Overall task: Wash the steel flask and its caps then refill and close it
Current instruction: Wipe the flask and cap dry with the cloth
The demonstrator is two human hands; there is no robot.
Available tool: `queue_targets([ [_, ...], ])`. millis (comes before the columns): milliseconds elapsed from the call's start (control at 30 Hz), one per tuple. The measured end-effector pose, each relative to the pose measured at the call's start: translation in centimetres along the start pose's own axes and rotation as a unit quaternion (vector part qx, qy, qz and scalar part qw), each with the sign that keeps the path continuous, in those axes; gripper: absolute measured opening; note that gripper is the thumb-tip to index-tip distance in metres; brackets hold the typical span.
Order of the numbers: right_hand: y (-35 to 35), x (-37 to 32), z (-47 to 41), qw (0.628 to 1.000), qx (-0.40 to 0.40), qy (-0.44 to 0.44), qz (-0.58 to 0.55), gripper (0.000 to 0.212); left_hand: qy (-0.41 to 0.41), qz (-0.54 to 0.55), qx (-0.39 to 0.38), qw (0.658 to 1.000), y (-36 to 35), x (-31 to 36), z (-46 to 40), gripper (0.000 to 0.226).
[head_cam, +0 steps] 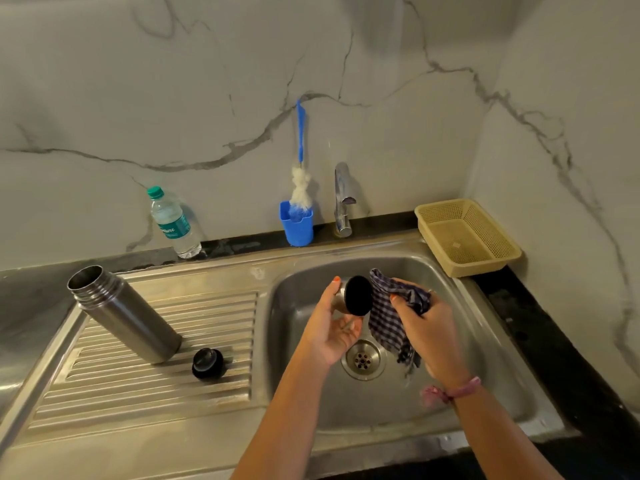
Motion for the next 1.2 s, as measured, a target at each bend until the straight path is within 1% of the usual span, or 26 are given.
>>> queue_targets([
  [67, 0.3, 0.4, -0.2, 1.0, 0.013, -0.014, -0.001, 0.017, -0.014, -0.011, 0.003, 1.0, -0.2, -0.2, 0.1, 0.052],
  [167, 0.6, 0.9, -0.8, 1.0, 0.021, -0.018, -0.011, 0.017, -0.033, -0.065, 0.0, 0.997, -0.3, -0.3, 0.3, 0.041],
  [267, 0.4, 1.0, -1.3, 1.0, -0.012, 0.005, 0.003, 0.023, -0.042, -0.101, -0.037, 0.993, -0.8, -0.9, 0.4, 0.049],
  [333, 0.0, 0.7, -1.0, 0.996, -0.046, 0.061, 0.046, 0.028, -0.048, -0.099, -0.048, 0.993, -1.1, -1.3, 0.2, 0.058],
  [433, -0.7, 0.5, -0.2, 0.965, -0.092, 0.202, 0.14, 0.04, -0.062, -0.094, -0.052, 0.992, -1.4, -1.1, -0.1, 0.052],
  [467, -0.8, 0.7, -0.2, 0.955, -0.098, 0.227, 0.161, 0.043, -0.067, -0.098, -0.055, 0.991, -1.4, -0.9, -0.1, 0.05],
  [500, -0.7, 0.8, -0.4, 0.956, -0.095, 0.225, 0.166, 0.042, -0.07, -0.105, -0.059, 0.99, -1.3, -0.9, -0.1, 0.049],
  [600, 0.2, 0.7, -1.6, 0.982, -0.06, 0.137, 0.117, 0.031, -0.069, -0.099, -0.078, 0.99, -1.3, -1.0, 0.1, 0.037],
  [667, 0.0, 0.0, -1.5, 0.974, -0.077, 0.168, 0.13, 0.034, -0.077, -0.095, -0.078, 0.989, -1.5, -0.7, 0.1, 0.036],
  [733, -0.8, -0.6, -0.9, 0.958, -0.107, 0.216, 0.157, 0.042, -0.086, -0.095, -0.079, 0.989, -1.7, -0.4, 0.1, 0.042],
  [767, -1.0, -0.5, -0.9, 0.956, -0.113, 0.221, 0.16, 0.043, -0.087, -0.093, -0.082, 0.988, -1.7, -0.4, 0.0, 0.044],
  [900, -0.6, -0.6, -2.2, 0.981, -0.082, 0.143, 0.102, 0.037, -0.084, -0.078, -0.092, 0.989, -1.8, -0.6, 0.0, 0.047],
  [933, -0.6, -0.9, -2.1, 0.979, -0.085, 0.153, 0.109, 0.039, -0.085, -0.076, -0.093, 0.989, -1.8, -0.5, 0.0, 0.047],
  [967, -0.8, -1.2, -1.8, 0.97, -0.095, 0.182, 0.134, 0.044, -0.087, -0.077, -0.093, 0.989, -1.9, -0.4, 0.1, 0.046],
  [1033, -1.7, -0.9, -1.0, 0.943, -0.129, 0.245, 0.185, 0.053, -0.095, -0.084, -0.082, 0.989, -1.9, -0.2, 0.1, 0.044],
  [1067, -2.0, -0.4, -0.9, 0.941, -0.138, 0.249, 0.184, 0.054, -0.1, -0.089, -0.079, 0.988, -1.9, -0.1, 0.0, 0.045],
  [1100, -1.9, -0.2, -1.0, 0.95, -0.137, 0.23, 0.161, 0.053, -0.103, -0.096, -0.079, 0.987, -1.9, -0.1, 0.1, 0.047],
  [1167, -1.4, -0.3, -1.7, 0.981, -0.122, 0.136, 0.068, 0.04, -0.105, -0.103, -0.09, 0.985, -2.0, -0.3, 0.3, 0.047],
  [1200, -1.2, -0.3, -1.9, 0.988, -0.117, 0.095, 0.024, 0.034, -0.105, -0.101, -0.093, 0.985, -2.1, -0.4, 0.3, 0.043],
])
Point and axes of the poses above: each hand's wrist, its own z-axis away from the middle knuckle, its own y-axis out of the back of the hand, x = y × z, the point moved 2 cm from there along -z, towards the middle knuckle, and after that the axes turned 4 degrees about z, right-handed, at the moved point
